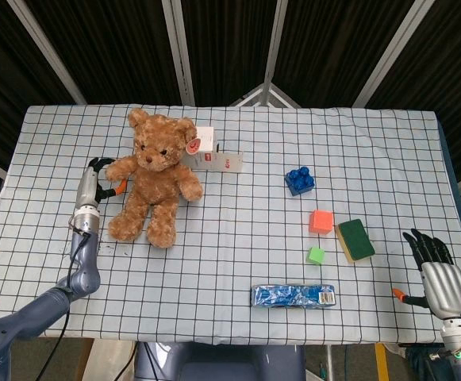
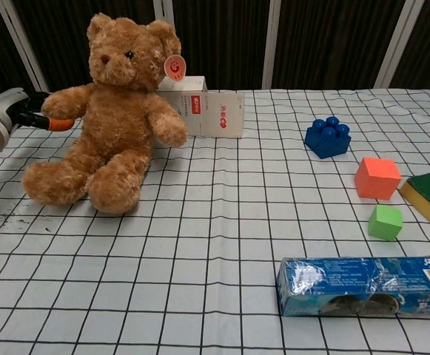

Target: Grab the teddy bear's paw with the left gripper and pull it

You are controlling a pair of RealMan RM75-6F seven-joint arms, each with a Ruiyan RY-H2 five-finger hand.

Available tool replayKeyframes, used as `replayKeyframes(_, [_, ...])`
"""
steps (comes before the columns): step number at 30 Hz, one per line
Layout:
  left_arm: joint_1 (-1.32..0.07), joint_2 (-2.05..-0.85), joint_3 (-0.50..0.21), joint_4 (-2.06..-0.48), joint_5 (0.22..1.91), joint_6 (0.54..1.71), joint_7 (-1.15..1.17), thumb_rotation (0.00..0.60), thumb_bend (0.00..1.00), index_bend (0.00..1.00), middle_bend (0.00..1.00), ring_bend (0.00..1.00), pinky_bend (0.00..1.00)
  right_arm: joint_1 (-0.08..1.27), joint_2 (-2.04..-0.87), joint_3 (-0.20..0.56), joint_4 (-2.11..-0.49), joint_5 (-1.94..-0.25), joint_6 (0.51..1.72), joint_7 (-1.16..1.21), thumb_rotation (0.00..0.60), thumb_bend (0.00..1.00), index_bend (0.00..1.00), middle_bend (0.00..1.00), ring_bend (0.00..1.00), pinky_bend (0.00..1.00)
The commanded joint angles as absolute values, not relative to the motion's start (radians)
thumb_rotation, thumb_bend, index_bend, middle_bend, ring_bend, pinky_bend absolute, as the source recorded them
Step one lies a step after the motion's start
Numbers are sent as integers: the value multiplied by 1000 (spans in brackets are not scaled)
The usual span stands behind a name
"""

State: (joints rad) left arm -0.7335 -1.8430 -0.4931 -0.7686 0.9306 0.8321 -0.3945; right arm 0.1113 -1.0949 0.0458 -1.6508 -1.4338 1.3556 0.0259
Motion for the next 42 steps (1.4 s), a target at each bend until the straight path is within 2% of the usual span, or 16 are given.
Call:
replayKeyframes(1, [-708,-1837,-461,-790,991,883,-441,600,358,0,0,0,0,109,-1093,45,-1654,-1440,1361,31,600,113,16,0,0,0])
replayKeyframes(6, [-638,-1805,-442,-886,1073,1006,-553,600,353,0,0,0,0,106,-1087,41,-1659,-1450,1366,43,600,114,16,0,0,0])
replayKeyframes(9, [-557,-1732,-387,-1010,1155,1094,-601,600,352,0,0,0,0,102,-1082,40,-1661,-1457,1375,52,600,113,16,0,0,0])
replayKeyframes(11, [-475,-1659,-323,-1116,1230,1198,-585,600,354,0,0,0,0,98,-1078,39,-1661,-1463,1384,60,600,113,16,0,0,0])
replayKeyframes(15, [-329,-1552,-248,-1276,1278,1399,-425,600,370,10,21,0,0,94,-1075,39,-1661,-1465,1391,69,600,113,16,0,0,0])
replayKeyframes(16, [-315,-1546,-243,-1282,1278,1422,-397,600,371,25,27,0,0,94,-1075,39,-1661,-1465,1392,69,600,114,16,0,0,0])
replayKeyframes(18, [-256,-1546,-240,-1273,1268,1566,-200,600,374,93,35,0,0,94,-1075,39,-1660,-1466,1391,69,600,114,16,0,0,0])
replayKeyframes(21, [-196,-1580,-236,-1232,1258,1724,23,600,379,192,54,0,0,95,-1078,40,-1659,-1464,1390,61,600,114,16,0,0,0])
replayKeyframes(23, [-165,-1559,-231,-1286,1238,1736,59,600,381,226,64,0,0,96,-1081,43,-1659,-1460,1391,53,600,114,16,0,0,0])
replayKeyframes(31, [-104,-1412,-207,-1503,1152,1707,314,600,385,229,71,0,0,97,-1090,44,-1662,-1455,1390,23,600,113,16,0,0,0])
replayKeyframes(42, [-114,-1365,-228,-1517,1103,1600,304,600,385,225,66,0,0,97,-1094,48,-1660,-1450,1390,20,600,113,16,0,0,0])
